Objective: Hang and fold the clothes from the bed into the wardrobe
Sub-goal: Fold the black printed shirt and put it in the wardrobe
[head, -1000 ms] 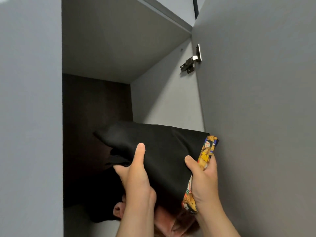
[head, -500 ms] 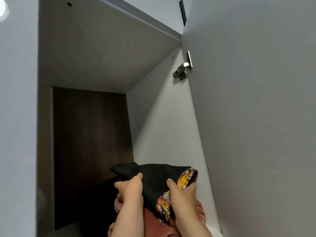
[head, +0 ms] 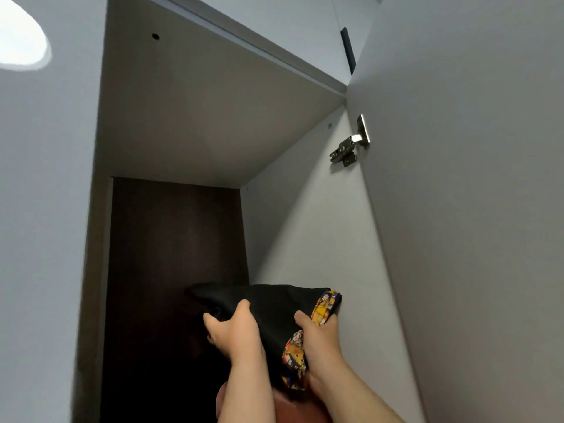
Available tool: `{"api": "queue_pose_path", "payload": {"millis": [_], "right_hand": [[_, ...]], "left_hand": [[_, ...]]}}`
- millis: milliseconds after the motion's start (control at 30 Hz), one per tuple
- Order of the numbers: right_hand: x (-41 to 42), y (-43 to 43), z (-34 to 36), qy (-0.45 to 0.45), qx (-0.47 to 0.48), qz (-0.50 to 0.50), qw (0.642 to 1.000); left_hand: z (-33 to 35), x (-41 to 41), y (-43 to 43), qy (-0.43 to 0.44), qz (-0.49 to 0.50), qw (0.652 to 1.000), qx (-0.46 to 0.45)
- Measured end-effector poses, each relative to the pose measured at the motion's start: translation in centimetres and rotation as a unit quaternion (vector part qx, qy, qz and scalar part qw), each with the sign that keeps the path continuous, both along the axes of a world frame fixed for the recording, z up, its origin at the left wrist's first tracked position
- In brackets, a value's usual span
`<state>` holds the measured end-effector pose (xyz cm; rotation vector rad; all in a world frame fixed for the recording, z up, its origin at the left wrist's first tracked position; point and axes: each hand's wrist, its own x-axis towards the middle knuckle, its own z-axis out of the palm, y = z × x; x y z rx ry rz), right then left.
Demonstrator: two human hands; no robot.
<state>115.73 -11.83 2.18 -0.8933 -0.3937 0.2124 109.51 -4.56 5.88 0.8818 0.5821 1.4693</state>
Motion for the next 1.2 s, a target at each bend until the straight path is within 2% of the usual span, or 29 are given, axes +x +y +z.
{"api": "queue_pose_path", "payload": {"millis": [133,233,300,400,433,500,600,700,767,800,833,867,900,933,967,1067,1200], "right_hand": [[2.9,3.2,0.8,-0.004,-0.079,0.125,0.989],[5.3,4.5,1.2,-0.008,-0.168,0.231,0.958],[6.5,5.2,1.1,-0.064,-0.213,0.218,0.95],[7.1,6.6,1.1,-0.18,-0.321,0.152,0.917],[7.4,6.9,1.1,-0.193,-0.336,0.143,0.911],[7.6,6.8,1.4,-0.174,-0.327,0.183,0.91],[7.7,5.7,1.7,-0.125,-0.276,0.283,0.91],[7.9,5.9,1.1,-0.151,-0.242,0.268,0.92],[7.8,6.1,0.9,-0.173,-0.249,0.236,0.923],[7.7,6.1,1.0,-0.22,-0.274,0.186,0.918],[7.7,6.0,1.3,-0.304,-0.333,0.099,0.887],[7.7,5.9,1.6,-0.402,-0.409,-0.021,0.819],[7.5,6.1,1.9,-0.49,-0.461,-0.156,0.723],[6.9,6.3,2.3,-0.557,-0.463,-0.251,0.643],[6.4,6.6,2.4,-0.591,-0.443,-0.277,0.614],[6.3,8.0,1.8,-0.591,-0.46,-0.177,0.639],[8.0,8.7,-0.9,-0.585,-0.504,-0.115,0.625]], "left_hand": [[-1.5,1.1,2.1,-0.017,0.101,0.995,0.0],[-3.5,2.4,2.3,0.022,0.112,0.993,-0.022],[-4.9,2.8,2.5,0.063,0.092,0.993,-0.042],[-5.8,2.3,3.5,0.121,0.085,0.986,-0.081],[-5.9,2.2,3.7,0.142,0.1,0.981,-0.081],[-5.6,1.9,3.8,0.191,0.145,0.971,-0.021],[-5.4,1.6,3.9,0.283,0.253,0.917,0.121],[-4.7,0.7,5.3,0.375,0.334,0.834,0.229],[-4.7,0.3,6.4,0.455,0.308,0.809,0.207],[-4.9,0.2,6.7,0.503,0.28,0.799,0.174],[-5.3,0.3,6.8,0.546,0.25,0.787,0.14],[-5.7,0.5,6.7,0.575,0.225,0.778,0.115],[-5.9,0.6,6.6,0.592,0.211,0.771,0.102],[-6.1,0.7,6.4,0.599,0.206,0.768,0.097],[-6.0,0.8,6.3,0.601,0.205,0.767,0.094],[-5.9,0.7,6.1,0.607,0.207,0.763,0.085],[-7.1,1.5,5.6,0.623,0.167,0.759,0.093]]}}
